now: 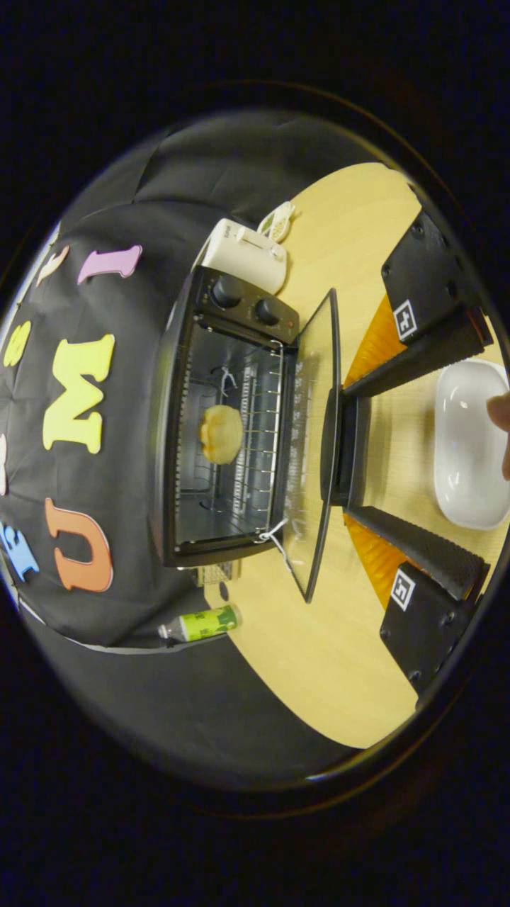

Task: Open the toaster oven, put the food inside, and close the toaster oven door.

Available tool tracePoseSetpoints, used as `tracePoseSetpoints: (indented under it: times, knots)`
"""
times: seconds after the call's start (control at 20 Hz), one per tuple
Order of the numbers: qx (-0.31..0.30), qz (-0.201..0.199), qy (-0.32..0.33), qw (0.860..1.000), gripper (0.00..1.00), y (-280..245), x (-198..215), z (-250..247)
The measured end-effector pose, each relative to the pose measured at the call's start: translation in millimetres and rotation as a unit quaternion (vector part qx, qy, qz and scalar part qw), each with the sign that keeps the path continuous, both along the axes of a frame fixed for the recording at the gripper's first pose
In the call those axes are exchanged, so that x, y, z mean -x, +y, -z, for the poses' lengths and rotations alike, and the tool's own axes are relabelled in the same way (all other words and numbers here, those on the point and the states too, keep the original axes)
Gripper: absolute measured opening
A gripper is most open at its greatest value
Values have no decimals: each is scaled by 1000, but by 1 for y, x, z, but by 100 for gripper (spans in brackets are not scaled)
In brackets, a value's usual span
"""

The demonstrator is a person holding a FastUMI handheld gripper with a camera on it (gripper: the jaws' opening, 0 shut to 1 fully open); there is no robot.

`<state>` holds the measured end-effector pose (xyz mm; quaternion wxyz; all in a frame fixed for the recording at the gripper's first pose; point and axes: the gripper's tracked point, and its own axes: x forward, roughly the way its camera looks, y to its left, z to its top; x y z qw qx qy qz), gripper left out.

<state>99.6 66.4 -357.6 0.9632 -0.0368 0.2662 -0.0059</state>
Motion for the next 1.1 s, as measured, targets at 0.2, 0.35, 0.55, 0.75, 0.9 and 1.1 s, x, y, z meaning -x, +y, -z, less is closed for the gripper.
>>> tracePoseSetpoints:
  times: [0.2,0.35,0.55,0.75,0.9,1.1]
  knots:
    - [-5,-10,-78,997,100,5,-53,-56]
    - [-8,-6,-136,991,100,6,-64,-89]
    - [-15,-15,-166,986,100,12,-52,-115]
    - [-23,-13,-201,979,100,2,-21,-164]
    - [-24,-9,-235,972,100,-8,4,-215]
    - [-37,-10,-261,965,100,-11,45,-267]
